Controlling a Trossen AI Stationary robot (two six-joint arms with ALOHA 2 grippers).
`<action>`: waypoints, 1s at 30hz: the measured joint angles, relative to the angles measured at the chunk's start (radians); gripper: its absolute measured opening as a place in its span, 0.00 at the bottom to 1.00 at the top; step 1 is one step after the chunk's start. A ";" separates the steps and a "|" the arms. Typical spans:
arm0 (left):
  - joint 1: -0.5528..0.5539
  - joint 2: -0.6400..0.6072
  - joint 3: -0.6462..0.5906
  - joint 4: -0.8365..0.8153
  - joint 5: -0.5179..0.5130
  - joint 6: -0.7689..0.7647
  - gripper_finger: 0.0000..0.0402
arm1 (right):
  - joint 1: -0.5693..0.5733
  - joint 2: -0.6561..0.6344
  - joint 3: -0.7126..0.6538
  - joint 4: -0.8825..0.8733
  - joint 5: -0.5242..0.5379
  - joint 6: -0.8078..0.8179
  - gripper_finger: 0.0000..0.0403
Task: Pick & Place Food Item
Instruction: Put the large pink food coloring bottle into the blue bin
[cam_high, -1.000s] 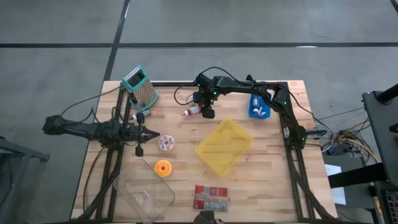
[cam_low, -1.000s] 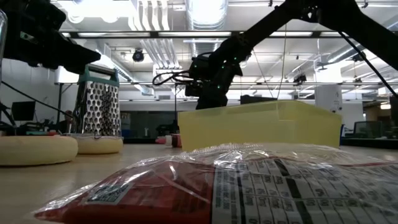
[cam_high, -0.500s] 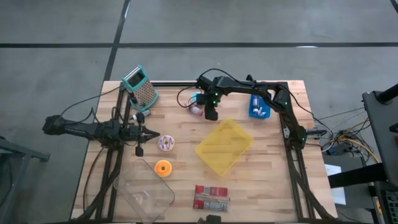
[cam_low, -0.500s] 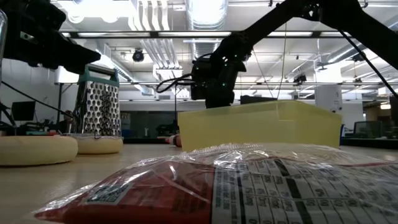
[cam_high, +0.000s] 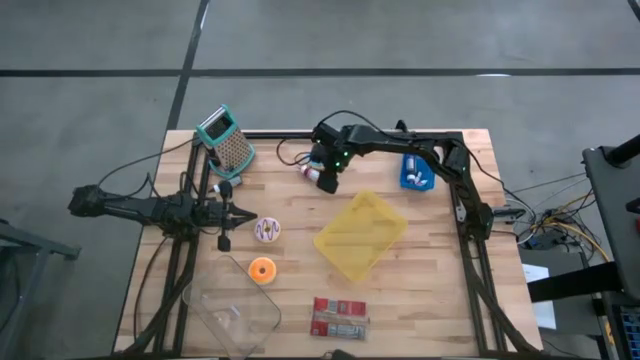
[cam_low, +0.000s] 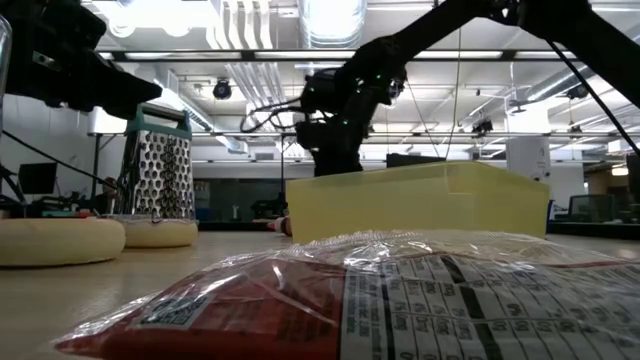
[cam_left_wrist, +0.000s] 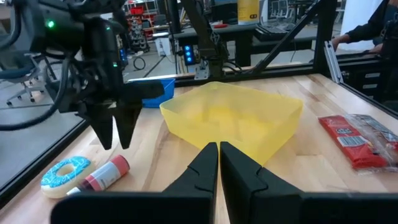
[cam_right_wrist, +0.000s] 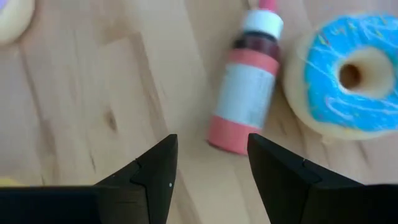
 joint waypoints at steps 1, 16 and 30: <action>0.000 0.000 0.000 0.000 0.000 0.000 0.06 | 0.011 0.000 0.000 0.011 0.029 0.031 0.47; 0.000 0.000 0.000 0.000 0.000 0.000 0.06 | 0.019 0.000 -0.002 0.035 0.130 0.183 0.47; 0.000 0.000 0.000 0.000 0.000 0.000 0.06 | 0.018 -0.145 -0.302 0.468 0.104 0.188 0.47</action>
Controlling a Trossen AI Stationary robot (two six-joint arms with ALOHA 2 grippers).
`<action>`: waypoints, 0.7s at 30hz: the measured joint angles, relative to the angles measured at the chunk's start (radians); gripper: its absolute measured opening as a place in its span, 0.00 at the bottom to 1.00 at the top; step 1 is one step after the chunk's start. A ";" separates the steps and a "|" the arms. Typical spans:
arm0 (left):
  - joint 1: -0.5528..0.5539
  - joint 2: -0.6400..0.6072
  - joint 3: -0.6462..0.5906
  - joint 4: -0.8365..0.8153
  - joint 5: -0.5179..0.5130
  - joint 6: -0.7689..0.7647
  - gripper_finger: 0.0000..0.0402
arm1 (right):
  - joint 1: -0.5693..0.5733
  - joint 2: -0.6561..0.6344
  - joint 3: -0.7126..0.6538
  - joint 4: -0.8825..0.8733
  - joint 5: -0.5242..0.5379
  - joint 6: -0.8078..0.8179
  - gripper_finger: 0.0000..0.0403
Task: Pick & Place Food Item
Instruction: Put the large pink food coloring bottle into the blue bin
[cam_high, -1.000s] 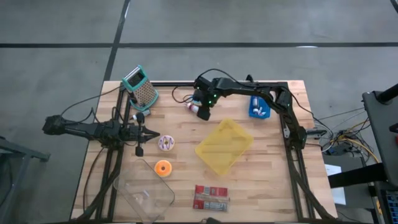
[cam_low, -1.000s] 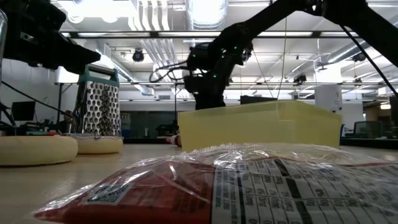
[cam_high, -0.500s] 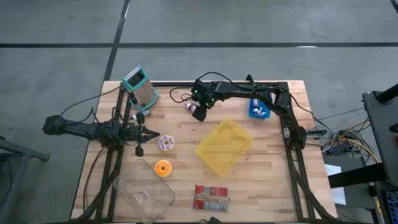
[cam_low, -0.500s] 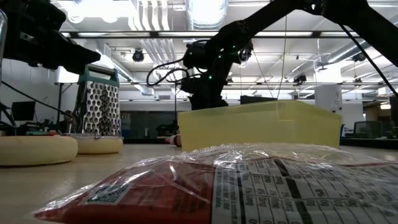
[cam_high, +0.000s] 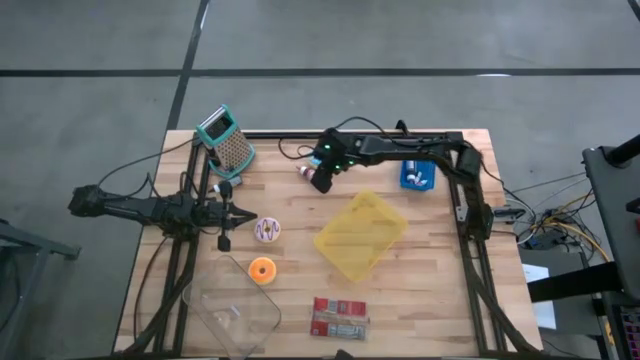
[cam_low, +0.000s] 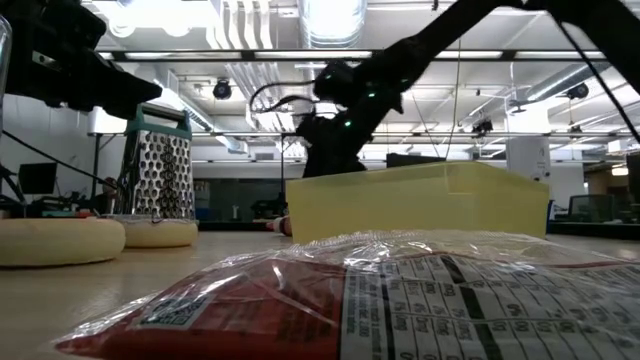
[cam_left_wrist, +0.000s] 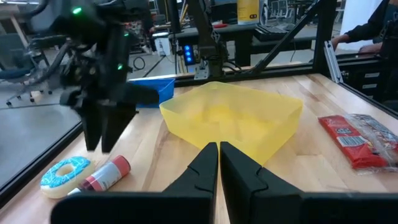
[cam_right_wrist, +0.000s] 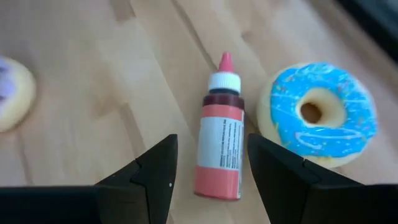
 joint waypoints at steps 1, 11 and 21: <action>0.000 0.000 0.000 0.000 0.000 0.000 0.06 | 0.004 -0.033 -0.060 0.074 0.003 -0.001 0.47; -0.001 0.001 0.000 -0.004 0.001 0.000 0.06 | 0.065 -0.193 -0.640 0.979 0.113 0.064 0.47; 0.000 0.001 0.000 -0.004 0.004 0.000 0.06 | 0.100 -0.098 -0.638 1.060 0.200 0.230 0.47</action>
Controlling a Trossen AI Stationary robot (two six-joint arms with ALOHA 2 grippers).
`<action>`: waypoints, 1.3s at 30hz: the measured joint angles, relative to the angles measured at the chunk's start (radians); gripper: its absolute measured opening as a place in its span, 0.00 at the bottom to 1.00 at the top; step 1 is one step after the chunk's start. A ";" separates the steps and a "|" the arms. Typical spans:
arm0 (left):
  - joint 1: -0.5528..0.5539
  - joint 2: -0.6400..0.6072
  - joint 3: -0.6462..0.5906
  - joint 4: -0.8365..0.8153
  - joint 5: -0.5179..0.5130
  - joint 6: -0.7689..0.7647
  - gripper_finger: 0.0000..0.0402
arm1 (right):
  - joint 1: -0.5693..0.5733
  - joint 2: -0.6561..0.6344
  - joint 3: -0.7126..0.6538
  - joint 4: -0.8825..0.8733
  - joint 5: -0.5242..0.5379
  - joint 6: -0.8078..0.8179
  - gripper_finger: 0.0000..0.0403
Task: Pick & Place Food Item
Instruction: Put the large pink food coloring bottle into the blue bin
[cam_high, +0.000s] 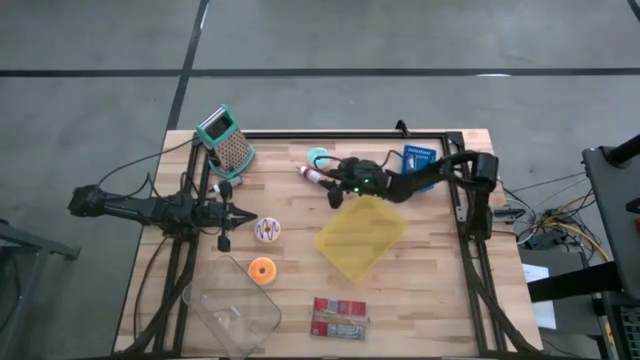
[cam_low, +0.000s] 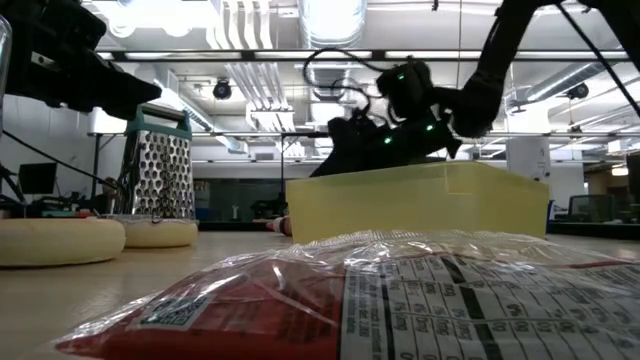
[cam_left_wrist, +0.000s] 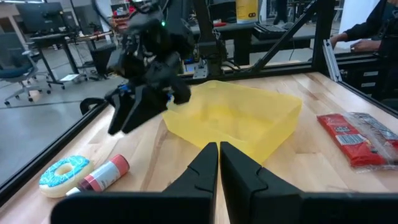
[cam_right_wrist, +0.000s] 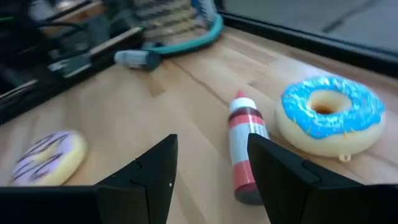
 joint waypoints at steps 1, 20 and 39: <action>0.000 0.000 0.000 0.000 0.000 0.000 0.06 | 0.006 0.020 0.015 -0.008 0.032 0.028 0.47; 0.000 0.006 0.000 0.000 0.004 0.000 0.06 | 0.035 0.128 0.315 -0.548 0.249 0.028 0.44; 0.000 0.006 0.000 0.000 0.003 0.000 0.06 | 0.029 0.148 0.300 -0.596 0.197 0.054 0.44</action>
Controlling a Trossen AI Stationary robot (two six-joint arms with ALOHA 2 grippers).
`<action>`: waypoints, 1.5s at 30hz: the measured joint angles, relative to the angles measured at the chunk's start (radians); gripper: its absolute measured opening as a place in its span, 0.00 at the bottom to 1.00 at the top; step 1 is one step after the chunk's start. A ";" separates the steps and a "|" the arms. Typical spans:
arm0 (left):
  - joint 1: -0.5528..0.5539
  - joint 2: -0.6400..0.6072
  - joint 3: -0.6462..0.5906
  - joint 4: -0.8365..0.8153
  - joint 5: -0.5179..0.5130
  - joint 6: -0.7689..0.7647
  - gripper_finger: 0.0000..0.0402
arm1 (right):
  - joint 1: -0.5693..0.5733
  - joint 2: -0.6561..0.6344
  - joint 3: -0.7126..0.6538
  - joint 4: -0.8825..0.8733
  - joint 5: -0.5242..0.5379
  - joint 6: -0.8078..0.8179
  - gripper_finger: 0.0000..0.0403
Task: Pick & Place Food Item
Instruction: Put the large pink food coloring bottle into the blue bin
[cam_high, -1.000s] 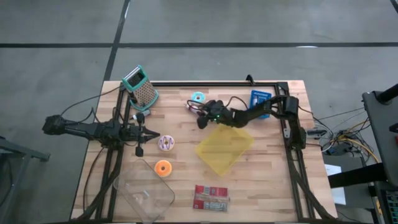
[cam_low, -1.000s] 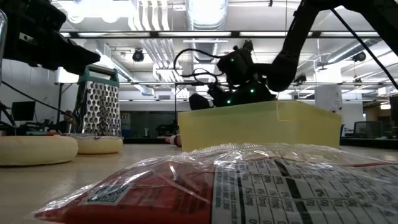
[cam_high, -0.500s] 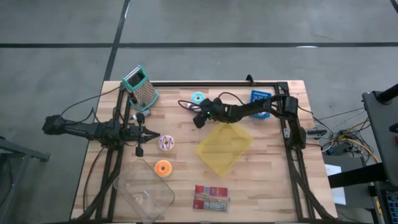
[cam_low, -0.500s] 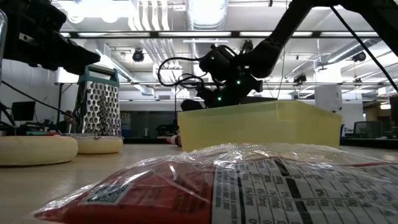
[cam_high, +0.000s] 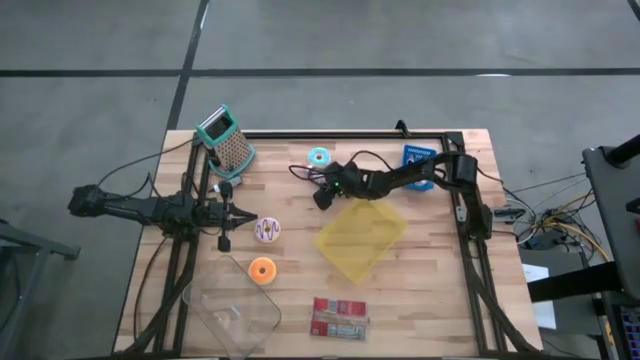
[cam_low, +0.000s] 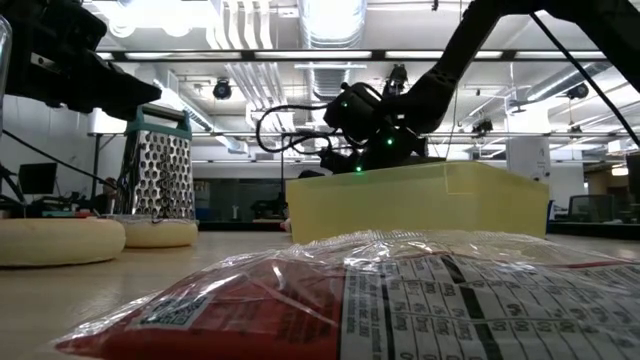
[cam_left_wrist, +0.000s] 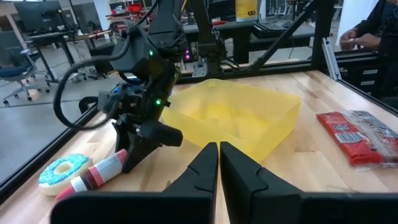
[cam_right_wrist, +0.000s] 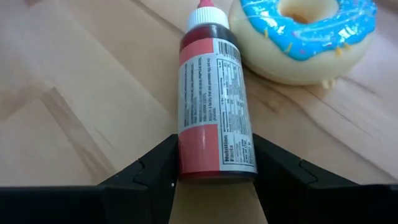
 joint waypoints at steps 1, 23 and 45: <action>0.000 0.000 0.000 0.000 0.000 0.000 0.06 | 0.000 0.007 0.001 0.003 0.000 0.000 0.44; 0.000 0.000 0.000 0.000 -0.001 0.000 0.06 | 0.002 0.024 0.003 0.033 0.023 0.009 0.37; -0.001 0.000 0.000 0.000 -0.001 0.000 0.06 | 0.099 -0.077 -0.005 0.066 0.222 -0.121 0.37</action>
